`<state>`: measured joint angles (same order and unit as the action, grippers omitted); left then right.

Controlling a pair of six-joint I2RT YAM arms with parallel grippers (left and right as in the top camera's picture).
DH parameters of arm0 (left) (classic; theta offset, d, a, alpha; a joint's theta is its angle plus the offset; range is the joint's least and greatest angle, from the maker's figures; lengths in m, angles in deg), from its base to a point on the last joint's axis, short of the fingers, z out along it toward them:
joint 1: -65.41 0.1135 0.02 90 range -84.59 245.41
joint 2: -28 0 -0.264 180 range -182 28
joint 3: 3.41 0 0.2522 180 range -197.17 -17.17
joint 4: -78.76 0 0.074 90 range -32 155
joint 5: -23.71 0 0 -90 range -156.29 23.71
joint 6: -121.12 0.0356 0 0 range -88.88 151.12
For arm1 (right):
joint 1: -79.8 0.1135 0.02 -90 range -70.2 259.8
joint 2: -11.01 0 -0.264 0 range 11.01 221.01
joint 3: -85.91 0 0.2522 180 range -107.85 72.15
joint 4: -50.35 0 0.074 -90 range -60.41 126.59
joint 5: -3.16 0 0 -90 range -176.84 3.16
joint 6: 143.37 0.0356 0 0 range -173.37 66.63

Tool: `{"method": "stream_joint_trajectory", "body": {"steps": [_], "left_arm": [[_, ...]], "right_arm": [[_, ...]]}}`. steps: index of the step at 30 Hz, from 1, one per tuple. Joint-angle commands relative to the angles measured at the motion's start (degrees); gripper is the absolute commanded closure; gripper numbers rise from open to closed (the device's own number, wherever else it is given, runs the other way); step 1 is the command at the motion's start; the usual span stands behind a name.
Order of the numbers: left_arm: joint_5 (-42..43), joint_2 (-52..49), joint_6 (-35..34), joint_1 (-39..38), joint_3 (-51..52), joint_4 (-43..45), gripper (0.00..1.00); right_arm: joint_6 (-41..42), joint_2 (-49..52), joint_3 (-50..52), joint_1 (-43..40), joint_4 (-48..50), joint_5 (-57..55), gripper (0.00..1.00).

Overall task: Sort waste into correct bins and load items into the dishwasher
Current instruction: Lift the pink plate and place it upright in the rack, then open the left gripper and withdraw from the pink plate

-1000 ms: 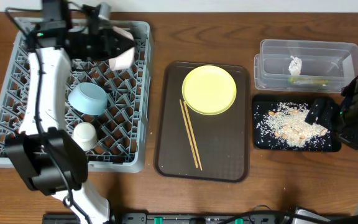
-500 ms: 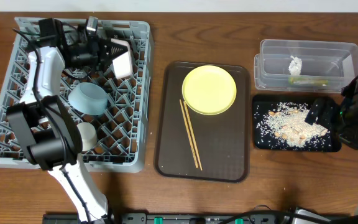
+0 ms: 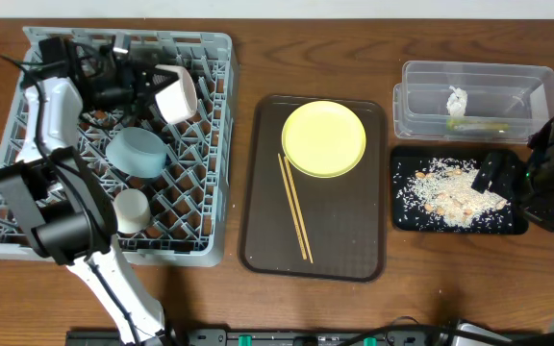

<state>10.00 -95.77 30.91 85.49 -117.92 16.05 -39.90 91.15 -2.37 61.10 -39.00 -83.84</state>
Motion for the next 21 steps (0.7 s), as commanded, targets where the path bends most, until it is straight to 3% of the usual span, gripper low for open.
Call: {"method": "stream_joint_trajectory", "body": {"steps": [1, 4, 7, 8, 10, 14, 21], "left_arm": [[-12.5, -1.3, -0.1, 1.2, 0.0, -2.9, 0.79], [-20.8, -1.3, 0.0, 2.0, 0.0, -5.7, 0.78], [-21.9, -1.3, 0.5, 2.9, 0.0, -6.3, 0.73], [-21.9, -1.3, 0.5, 3.3, 0.0, -6.3, 0.68], [-21.9, -1.3, 0.5, 3.9, 0.0, -6.3, 0.48], [-21.9, -1.2, 0.5, 5.4, 0.0, -6.3, 0.37], [-21.4, 2.5, 0.6, 7.9, 0.0, -6.1, 0.28]], "right_arm": [[0.6, -0.4, -0.7, -0.3, -0.1, -0.2, 0.01], [0.6, -0.4, -0.7, -0.3, 0.0, -0.2, 0.01], [0.6, -0.4, -0.7, -0.3, 0.0, -0.2, 0.01], [0.6, -0.4, -0.7, -0.3, 0.0, -0.2, 0.01], [0.6, -0.4, -0.7, -0.3, 0.0, -0.2, 0.01], [0.6, -0.4, -0.7, -0.3, -0.1, -0.2, 0.01], [0.6, -0.4, -0.7, -0.3, -0.1, -0.2, 0.01]]}}
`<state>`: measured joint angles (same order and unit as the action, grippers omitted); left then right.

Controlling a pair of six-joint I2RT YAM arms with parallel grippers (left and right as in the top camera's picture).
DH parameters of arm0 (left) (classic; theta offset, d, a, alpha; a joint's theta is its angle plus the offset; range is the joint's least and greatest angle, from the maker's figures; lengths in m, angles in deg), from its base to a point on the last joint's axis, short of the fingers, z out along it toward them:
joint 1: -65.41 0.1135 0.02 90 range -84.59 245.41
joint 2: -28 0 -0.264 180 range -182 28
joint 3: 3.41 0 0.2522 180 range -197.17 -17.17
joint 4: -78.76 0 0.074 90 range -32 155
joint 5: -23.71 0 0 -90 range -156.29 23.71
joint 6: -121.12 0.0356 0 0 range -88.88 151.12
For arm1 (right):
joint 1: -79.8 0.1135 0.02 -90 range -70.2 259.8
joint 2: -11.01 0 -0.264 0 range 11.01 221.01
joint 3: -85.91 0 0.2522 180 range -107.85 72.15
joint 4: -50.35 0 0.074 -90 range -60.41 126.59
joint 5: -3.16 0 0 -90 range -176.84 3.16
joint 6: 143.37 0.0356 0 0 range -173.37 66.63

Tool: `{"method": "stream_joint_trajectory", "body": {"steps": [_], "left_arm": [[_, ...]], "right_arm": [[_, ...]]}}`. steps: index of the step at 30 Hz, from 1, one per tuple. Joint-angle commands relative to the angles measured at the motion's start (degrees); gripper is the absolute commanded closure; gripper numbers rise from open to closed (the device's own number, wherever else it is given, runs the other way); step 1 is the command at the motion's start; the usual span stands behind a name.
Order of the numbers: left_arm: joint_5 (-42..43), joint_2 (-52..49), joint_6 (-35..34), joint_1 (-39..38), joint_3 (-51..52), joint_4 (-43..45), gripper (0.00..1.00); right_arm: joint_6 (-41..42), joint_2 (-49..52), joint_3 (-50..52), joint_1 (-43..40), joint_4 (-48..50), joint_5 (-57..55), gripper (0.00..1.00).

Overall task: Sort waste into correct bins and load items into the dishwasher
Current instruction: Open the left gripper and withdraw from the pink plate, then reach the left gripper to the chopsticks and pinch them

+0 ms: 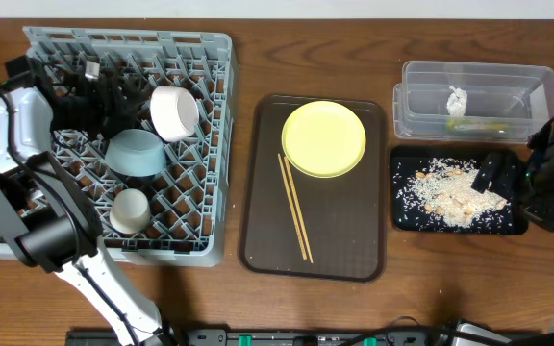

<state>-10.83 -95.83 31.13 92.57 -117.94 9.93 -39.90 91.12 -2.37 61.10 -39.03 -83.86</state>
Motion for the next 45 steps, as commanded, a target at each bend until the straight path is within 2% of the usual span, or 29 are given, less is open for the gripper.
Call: {"method": "stream_joint_trajectory", "body": {"steps": [1, 6, 9, 11, 16, 23, 26, 31, 34, 39, 45], "left_arm": [[-0.5, 3.6, 0.5, 1.1, 0.0, 0.3, 0.28], [-1.2, 11.1, 1.5, 1.3, 0.0, 0.4, 0.27], [-2.0, 15.7, 1.4, 0.6, 0.0, -1.2, 0.23], [-6.4, 18.8, 1.2, -0.5, 0.0, -3.5, 0.20], [-26.6, 25.8, -4.1, -6.8, 0.0, -12.4, 0.18], [-47.0, 31.3, -17.3, -19.8, 0.0, -24.2, 0.16], [-51.2, 33.1, -18.9, -24.8, 0.0, -28.2, 0.16], [-52.3, 38.0, -21.7, -30.8, 0.8, -32.6, 0.15], [-52.3, 43.2, -24.9, -32.6, 4.3, -31.6, 0.15], [-51.9, 51.5, -29.9, -35.4, 15.8, -23.1, 0.12], [-49.4, 52.1, -32.3, -41.2, 27.6, -11.5, 0.11]], "right_arm": [[0.6, -0.4, -0.7, -0.3, 0.0, -0.1, 0.01], [0.6, -0.4, -0.7, -0.3, -0.1, -0.1, 0.01], [0.6, -0.4, -0.7, -0.3, -0.1, -0.1, 0.01], [0.6, -0.4, -0.7, -0.3, -0.1, -0.1, 0.01], [0.6, -0.4, -0.7, -0.3, 0.0, -0.1, 0.01], [0.6, -0.4, -0.7, -0.3, -0.2, -0.1, 0.01], [0.6, -0.4, -0.7, -0.3, -0.3, -0.1, 0.01], [0.6, -0.4, -0.7, -0.3, -0.5, -0.1, 0.01], [0.6, -0.4, -0.7, -0.3, -0.5, -0.1, 0.01], [0.6, -0.4, -0.7, -0.3, -0.5, -0.1, 0.01], [0.6, -0.4, -0.7, -0.3, -0.5, -0.1, 0.01]]}}
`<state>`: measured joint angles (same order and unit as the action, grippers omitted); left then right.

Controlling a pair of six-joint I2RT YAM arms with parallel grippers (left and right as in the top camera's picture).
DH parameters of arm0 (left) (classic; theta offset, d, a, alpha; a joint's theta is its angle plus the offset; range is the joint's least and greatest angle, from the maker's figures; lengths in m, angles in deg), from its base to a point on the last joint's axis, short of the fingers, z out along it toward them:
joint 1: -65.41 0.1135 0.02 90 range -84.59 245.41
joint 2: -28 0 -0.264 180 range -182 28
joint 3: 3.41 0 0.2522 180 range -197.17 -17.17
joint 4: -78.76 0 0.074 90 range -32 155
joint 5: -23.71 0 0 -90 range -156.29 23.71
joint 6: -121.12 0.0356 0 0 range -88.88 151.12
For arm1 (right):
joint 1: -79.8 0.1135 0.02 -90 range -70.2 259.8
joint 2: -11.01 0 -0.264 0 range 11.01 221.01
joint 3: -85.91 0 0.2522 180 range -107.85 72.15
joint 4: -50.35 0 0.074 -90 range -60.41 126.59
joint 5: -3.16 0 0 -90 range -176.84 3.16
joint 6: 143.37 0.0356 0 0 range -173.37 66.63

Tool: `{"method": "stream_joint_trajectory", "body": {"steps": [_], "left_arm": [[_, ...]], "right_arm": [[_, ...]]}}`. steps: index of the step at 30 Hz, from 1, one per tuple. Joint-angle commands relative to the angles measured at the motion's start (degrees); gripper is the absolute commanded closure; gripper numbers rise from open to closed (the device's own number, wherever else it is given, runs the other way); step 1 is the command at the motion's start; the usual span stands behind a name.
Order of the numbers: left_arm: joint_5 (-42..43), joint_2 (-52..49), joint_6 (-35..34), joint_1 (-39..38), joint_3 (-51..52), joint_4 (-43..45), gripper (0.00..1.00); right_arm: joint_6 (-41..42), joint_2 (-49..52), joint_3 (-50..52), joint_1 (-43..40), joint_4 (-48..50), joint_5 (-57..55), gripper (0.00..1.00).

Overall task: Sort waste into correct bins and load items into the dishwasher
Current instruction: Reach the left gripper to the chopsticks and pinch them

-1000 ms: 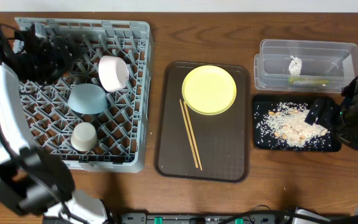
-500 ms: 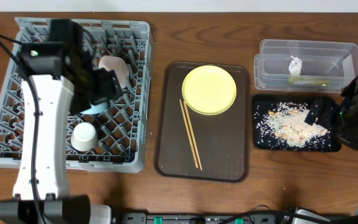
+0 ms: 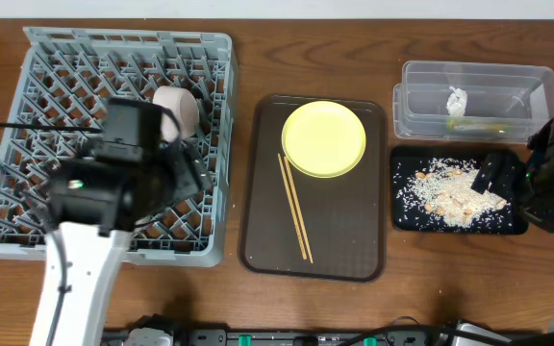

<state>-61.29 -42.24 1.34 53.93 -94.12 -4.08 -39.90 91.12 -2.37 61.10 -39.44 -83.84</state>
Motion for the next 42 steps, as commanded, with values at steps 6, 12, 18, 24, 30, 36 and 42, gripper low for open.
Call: {"method": "stream_joint_trajectory", "body": {"steps": [6, 12, 18, 24, 30, 36, 42], "left_arm": [[0.3, -8.9, -3.6, -11.2, 6.4, 12.8, 0.11], [-0.1, -20.2, -6.7, -17.5, 6.4, 18.8, 0.11], [0.3, -29.9, -8.0, -20.9, 6.4, 22.6, 0.11], [0.3, -35.4, -8.1, -21.8, 6.4, 24.2, 0.11], [0.3, -38.6, -8.1, -21.8, 6.4, 24.5, 0.11], [0.3, -41.5, -8.1, -21.8, 6.4, 24.7, 0.11], [0.3, -42.6, -8.0, -21.9, 6.4, 24.7, 0.11]], "right_arm": [[0.6, -0.4, -0.6, -0.2, -0.3, 0.2, 0.01], [0.6, -0.4, -0.6, -0.2, -0.5, 0.2, 0.01], [0.6, -0.4, -0.6, -0.2, -0.5, 0.2, 0.01], [0.6, -0.4, -0.6, -0.2, -0.6, 0.2, 0.01], [0.6, -0.4, -0.6, -0.2, -0.6, 0.2, 0.01], [0.6, -0.4, -0.6, -0.2, -0.6, 0.3, 0.01], [0.6, -0.4, -0.6, -0.2, -0.7, 0.3, 0.01]]}}
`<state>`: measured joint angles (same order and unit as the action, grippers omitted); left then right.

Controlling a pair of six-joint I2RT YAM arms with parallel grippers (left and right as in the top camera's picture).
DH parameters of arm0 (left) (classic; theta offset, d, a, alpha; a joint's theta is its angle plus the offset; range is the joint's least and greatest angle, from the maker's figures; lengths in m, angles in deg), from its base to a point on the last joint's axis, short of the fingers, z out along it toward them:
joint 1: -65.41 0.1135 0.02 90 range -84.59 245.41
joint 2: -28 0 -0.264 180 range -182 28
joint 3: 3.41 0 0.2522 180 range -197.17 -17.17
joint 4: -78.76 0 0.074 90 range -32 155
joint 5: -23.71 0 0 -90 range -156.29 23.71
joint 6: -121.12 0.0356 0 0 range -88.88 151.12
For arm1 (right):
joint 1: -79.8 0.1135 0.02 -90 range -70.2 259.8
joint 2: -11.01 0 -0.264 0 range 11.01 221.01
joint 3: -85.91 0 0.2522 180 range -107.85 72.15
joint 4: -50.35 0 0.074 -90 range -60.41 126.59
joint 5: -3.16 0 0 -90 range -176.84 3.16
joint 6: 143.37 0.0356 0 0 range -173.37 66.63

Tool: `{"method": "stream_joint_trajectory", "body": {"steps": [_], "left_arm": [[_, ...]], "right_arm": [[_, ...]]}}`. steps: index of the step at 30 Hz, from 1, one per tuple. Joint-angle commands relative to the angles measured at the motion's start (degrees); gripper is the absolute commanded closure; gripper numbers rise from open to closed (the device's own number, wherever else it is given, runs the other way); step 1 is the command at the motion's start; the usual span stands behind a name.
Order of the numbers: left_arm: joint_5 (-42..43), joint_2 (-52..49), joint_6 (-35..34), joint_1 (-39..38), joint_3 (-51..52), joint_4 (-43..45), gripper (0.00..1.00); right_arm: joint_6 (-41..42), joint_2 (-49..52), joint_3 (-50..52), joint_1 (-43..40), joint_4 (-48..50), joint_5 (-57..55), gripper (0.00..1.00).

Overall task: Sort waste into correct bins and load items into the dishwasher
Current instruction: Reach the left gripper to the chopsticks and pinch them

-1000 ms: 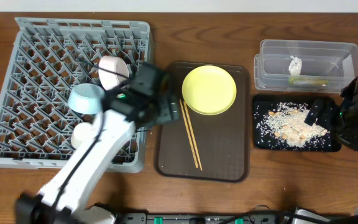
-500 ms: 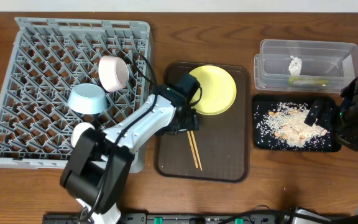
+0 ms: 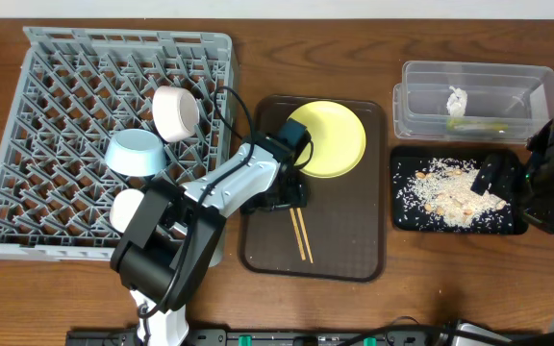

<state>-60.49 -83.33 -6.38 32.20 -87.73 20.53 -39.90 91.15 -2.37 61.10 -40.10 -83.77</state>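
A pair of wooden chopsticks (image 3: 302, 238) lies on the brown tray (image 3: 354, 240), below a yellow plate (image 3: 327, 139). My left gripper (image 3: 282, 200) is down over the chopsticks' upper part, hiding it; its jaws are too dark to read. In the grey dish rack (image 3: 27, 207) are a white cup (image 3: 174, 112) on its side, a blue bowl (image 3: 135, 154) and another white cup (image 3: 128, 208). My right gripper (image 3: 487, 175) hangs over the black tray (image 3: 407, 216) of food scraps (image 3: 450, 197); its jaws cannot be made out.
A clear plastic bin (image 3: 421, 72) at the back right holds a white scrap and a greenish piece. The left arm's links stretch from the front edge across the rack's right rim to the brown tray. The right arm stands at the table's right edge.
My left arm was over the middle of the rack, covering the blue bowl. Now it reaches right onto the brown tray, with its gripper at the chopsticks. The right arm has not moved.
My left gripper was at the back of the rack beside the white cup. Then the arm stood further left with the cup lying in the rack. After that it was over the rack's middle, and now it is on the tray at the chopsticks.
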Motion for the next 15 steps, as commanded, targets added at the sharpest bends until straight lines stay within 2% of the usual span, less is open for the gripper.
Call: {"method": "stream_joint_trajectory", "body": {"steps": [1, 2, 5, 7, 10, 15], "left_arm": [[-0.5, -1.5, -0.3, -0.2, 0.0, 0.0, 0.11], [-0.5, -1.5, -0.3, -0.2, 0.0, 0.0, 0.12], [-0.5, -1.5, -0.3, -0.4, 0.0, -0.5, 0.26], [-0.5, -1.5, -0.3, -0.7, 0.3, -0.4, 0.39], [-0.5, -1.5, -0.3, -1.3, 1.0, -0.2, 0.51], [-0.5, -1.5, -0.3, -1.6, 2.1, -0.2, 0.65]], "right_arm": [[0.6, -0.4, -0.6, -0.2, -0.1, 0.2, 0.01], [0.6, -0.4, -0.6, -0.2, -0.1, 0.2, 0.01], [0.6, -0.4, -0.6, -0.2, -0.1, 0.2, 0.01], [0.6, -0.4, -0.6, -0.2, -0.1, 0.2, 0.01], [0.6, -0.4, -0.6, -0.2, -0.1, 0.2, 0.01], [0.6, -0.4, -0.6, -0.2, -0.1, 0.2, 0.01]]}}
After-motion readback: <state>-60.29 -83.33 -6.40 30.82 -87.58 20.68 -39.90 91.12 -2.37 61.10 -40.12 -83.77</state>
